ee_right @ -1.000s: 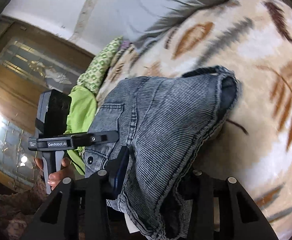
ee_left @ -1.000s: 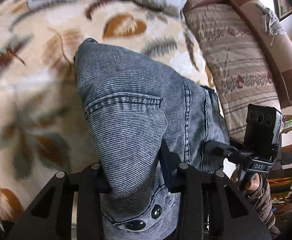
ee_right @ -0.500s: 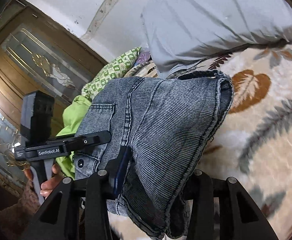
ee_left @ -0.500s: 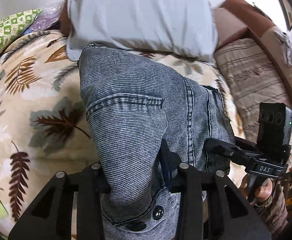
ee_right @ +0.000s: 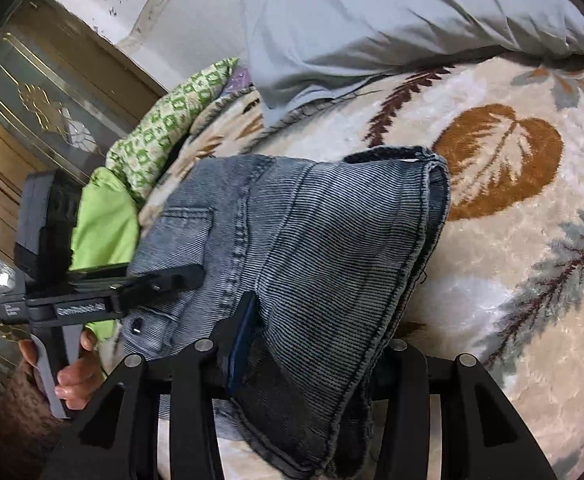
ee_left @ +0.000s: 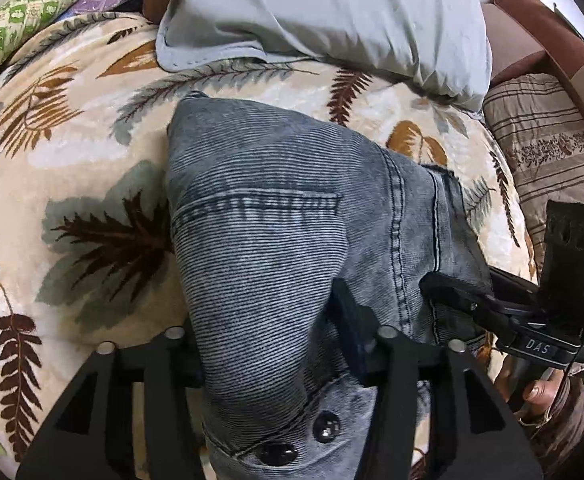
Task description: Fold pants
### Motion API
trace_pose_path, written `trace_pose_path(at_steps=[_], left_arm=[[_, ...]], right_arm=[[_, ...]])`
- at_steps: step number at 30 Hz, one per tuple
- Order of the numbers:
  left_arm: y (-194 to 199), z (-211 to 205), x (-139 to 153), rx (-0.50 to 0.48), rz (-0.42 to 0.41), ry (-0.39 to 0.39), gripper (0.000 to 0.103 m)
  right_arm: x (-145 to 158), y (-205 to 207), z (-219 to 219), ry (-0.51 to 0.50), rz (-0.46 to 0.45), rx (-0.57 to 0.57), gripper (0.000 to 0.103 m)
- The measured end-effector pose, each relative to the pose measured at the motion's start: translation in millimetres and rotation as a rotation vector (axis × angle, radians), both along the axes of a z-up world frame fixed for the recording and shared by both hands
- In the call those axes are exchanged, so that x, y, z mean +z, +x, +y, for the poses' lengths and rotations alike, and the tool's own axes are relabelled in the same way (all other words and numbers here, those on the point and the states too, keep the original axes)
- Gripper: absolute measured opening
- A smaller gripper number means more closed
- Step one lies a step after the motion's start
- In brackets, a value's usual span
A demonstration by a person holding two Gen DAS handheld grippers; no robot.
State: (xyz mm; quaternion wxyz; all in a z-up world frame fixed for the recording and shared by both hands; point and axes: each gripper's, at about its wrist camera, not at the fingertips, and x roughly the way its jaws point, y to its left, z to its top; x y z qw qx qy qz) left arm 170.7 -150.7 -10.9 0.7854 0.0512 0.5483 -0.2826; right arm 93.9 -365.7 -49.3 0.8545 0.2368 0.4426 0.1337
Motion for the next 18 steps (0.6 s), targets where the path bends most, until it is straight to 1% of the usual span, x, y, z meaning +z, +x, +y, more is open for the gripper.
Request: trace_pose_path(at_steps=[1, 2, 3, 4, 5, 6, 8, 10, 13, 15, 18], left_arm=[[0, 0, -2, 0.003, -0.008, 0.008, 0.066], [0, 0, -5, 0.006, -0.022, 0.022, 0.075], [-1, 0, -7, 0.007, -0.04, 0.036, 0.083], [-2, 1, -10, 0.009, -0.061, 0.051, 0.086], [-1, 2, -12, 0.012, -0.065, 0.054, 0.091], [-1, 4, -14, 0.016, -0.065, 0.052, 0.093], [1, 8, -17, 0.025, -0.059, 0.042, 0.096], [2, 13, -17, 0.043, -0.047, 0.039, 0.096], [1, 23, -9, 0.078, -0.047, 0.049, 0.096], [-5, 30, -2, 0.088, -0.058, 0.051, 0.096], [-23, 38, 14, 0.107, -0.118, 0.069, 0.096]], right_arm=[[-3, -1, -2, -0.013, 0.005, -0.003, 0.054], [-7, -2, -3, -0.027, 0.009, -0.005, 0.056], [-9, -4, -5, -0.046, 0.008, -0.006, 0.061], [-11, -6, -6, -0.066, 0.005, -0.007, 0.069], [-12, -7, -7, -0.077, 0.006, -0.009, 0.072], [-12, -9, -8, -0.081, 0.003, -0.007, 0.073], [-12, -13, -9, -0.102, -0.005, 0.001, 0.074], [-10, -16, -11, -0.103, -0.005, -0.001, 0.075], [-2, -25, -18, -0.111, 0.007, -0.048, 0.075], [9, -36, -25, -0.106, 0.008, -0.08, 0.077], [29, -54, -26, -0.133, 0.016, -0.117, 0.078]])
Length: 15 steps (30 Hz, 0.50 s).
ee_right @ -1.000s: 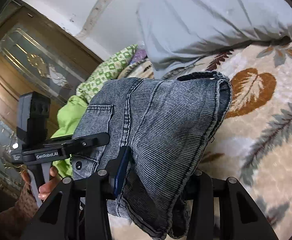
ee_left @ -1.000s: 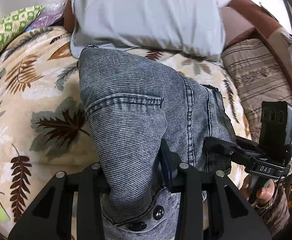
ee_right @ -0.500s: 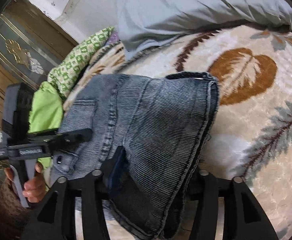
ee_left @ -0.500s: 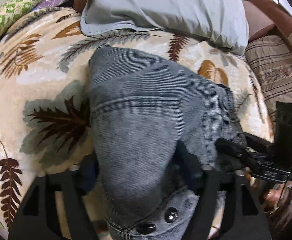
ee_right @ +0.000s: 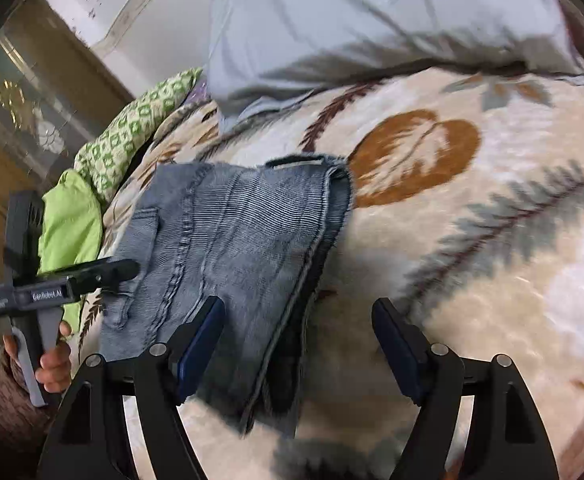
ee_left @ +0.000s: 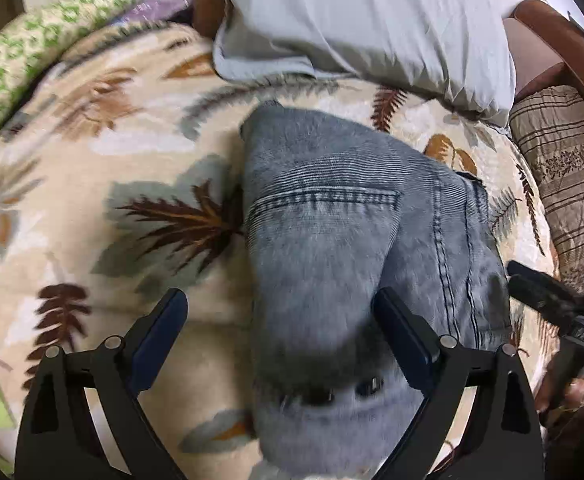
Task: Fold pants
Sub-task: 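Open both tools and release the folded jeans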
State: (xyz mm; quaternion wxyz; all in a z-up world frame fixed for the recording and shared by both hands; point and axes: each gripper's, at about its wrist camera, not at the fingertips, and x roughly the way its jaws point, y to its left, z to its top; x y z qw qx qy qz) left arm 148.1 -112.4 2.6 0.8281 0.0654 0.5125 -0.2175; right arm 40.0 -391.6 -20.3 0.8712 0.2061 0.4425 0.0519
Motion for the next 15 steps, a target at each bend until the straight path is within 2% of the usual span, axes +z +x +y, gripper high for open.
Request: trace_pose_path(at_steps=[2, 4, 6, 10, 11, 12, 14, 15], left_arm=[[-15, 4, 8, 0.008, -0.044, 0.023, 0.096], [-33, 9, 13, 0.018, -0.079, 0.048, 0.096], [-49, 14, 15, 0.037, -0.118, 0.067, 0.096], [-90, 26, 14, 0.085, -0.216, 0.097, 0.096], [-99, 27, 12, 0.091, -0.224, 0.106, 0.096], [-106, 28, 10, 0.092, -0.221, 0.106, 0.096], [-121, 29, 6, 0.079, -0.185, 0.089, 0.096], [-125, 28, 6, 0.07, -0.168, 0.086, 0.096]], right_arm=[[9, -13, 3, -0.035, 0.025, -0.027, 0.085], [14, -27, 7, -0.085, 0.079, -0.071, 0.097], [15, -46, 15, -0.147, 0.126, -0.112, 0.102], [9, -86, 32, -0.24, 0.215, -0.151, 0.103], [10, -94, 37, -0.264, 0.206, -0.157, 0.103], [14, -109, 47, -0.338, 0.182, -0.175, 0.103], [22, -129, 65, -0.455, 0.133, -0.189, 0.103], [26, -138, 70, -0.482, 0.111, -0.195, 0.103]])
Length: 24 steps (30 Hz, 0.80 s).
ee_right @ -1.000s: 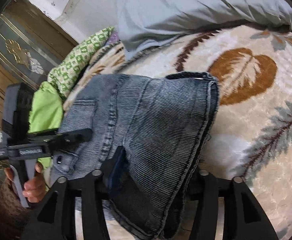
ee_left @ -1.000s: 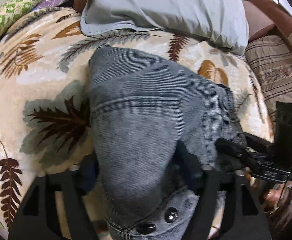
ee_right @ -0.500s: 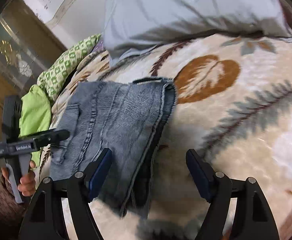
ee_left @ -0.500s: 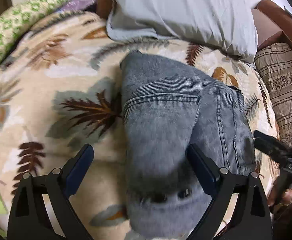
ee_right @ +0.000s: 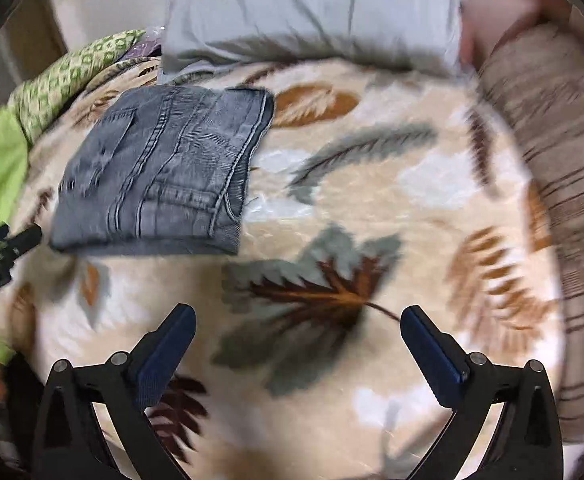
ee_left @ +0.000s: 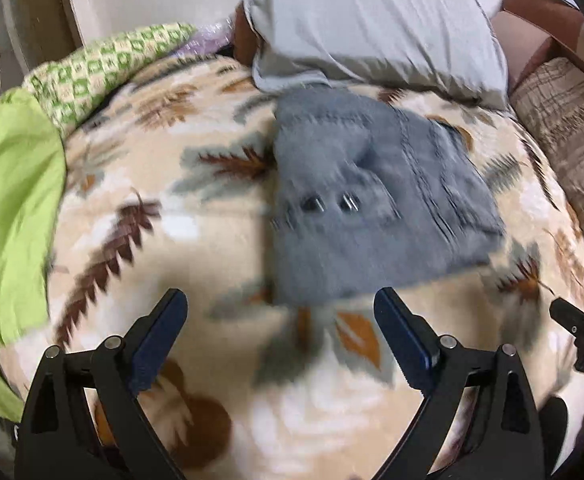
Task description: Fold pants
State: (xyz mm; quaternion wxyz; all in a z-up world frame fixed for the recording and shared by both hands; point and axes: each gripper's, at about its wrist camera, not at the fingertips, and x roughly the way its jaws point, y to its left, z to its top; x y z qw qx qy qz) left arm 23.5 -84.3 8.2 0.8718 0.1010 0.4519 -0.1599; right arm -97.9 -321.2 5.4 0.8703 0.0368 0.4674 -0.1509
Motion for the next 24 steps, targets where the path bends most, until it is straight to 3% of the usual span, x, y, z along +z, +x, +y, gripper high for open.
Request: trace_pose_path(at_steps=[3, 6, 9, 24], left_arm=[[-16, -4, -1, -0.032, 0.032, -0.002, 0.096], [-33, -11, 4, -0.067, -0.004, 0.015, 0.096], [-47, -16, 8, -0.091, -0.046, 0.049, 0.096], [-65, -24, 8, -0.186, -0.017, 0.034, 0.096]], right_arm=[[13, -24, 7, 0.028, -0.063, 0.0, 0.103], [19, -37, 6, 0.076, -0.099, -0.012, 0.103], [21, -41, 7, 0.074, -0.101, -0.015, 0.103], [13, -47, 5, 0.09, -0.085, -0.038, 0.103]])
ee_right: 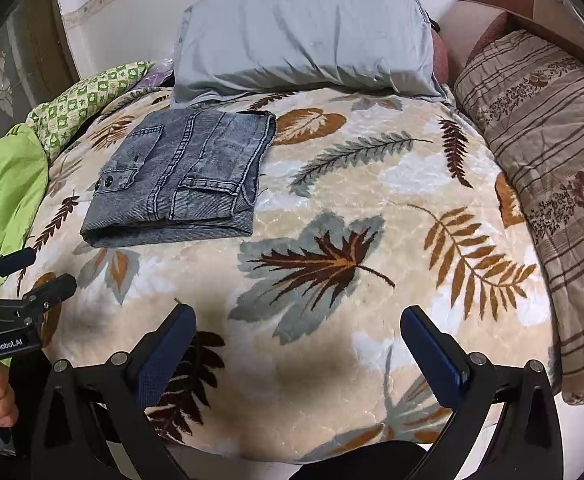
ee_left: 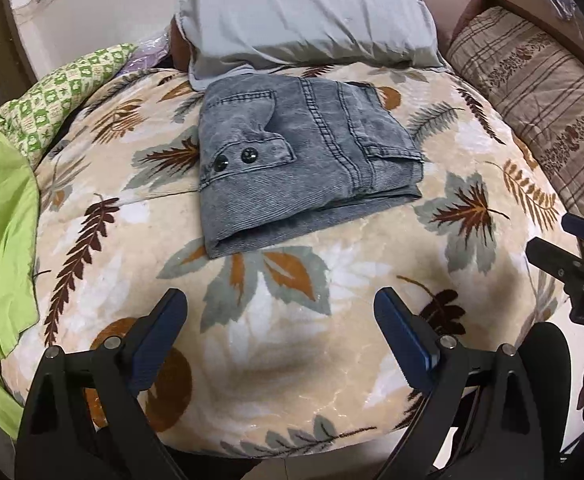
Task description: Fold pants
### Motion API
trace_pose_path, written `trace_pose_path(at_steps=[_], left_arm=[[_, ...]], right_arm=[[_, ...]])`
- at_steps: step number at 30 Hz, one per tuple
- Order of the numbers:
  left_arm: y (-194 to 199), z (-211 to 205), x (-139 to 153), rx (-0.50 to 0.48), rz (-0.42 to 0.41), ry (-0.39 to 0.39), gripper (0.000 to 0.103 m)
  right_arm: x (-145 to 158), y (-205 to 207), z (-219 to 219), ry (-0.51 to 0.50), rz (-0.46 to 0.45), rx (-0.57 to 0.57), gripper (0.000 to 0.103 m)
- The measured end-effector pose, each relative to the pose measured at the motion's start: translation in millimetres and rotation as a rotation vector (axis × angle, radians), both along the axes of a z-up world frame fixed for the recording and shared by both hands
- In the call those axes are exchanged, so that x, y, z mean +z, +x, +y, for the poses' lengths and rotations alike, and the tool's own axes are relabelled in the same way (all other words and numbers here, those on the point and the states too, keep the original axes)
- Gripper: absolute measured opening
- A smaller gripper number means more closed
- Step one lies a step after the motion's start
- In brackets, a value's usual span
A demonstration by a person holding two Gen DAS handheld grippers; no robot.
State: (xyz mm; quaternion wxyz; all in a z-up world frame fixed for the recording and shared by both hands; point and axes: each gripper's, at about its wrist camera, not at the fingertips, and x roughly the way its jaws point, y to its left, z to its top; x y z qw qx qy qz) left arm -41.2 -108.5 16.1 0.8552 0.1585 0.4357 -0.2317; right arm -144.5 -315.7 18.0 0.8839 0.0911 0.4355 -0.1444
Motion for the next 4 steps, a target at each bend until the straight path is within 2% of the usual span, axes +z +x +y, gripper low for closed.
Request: trace_pose_path(at_steps=[4], left_arm=[[-2.4, -3.4, 8.8, -0.007, -0.028, -0.013, 0.096]], right_arm=[[-1.2, 0.8, -0.6, -0.008, 0.008, -0.004, 0.103]])
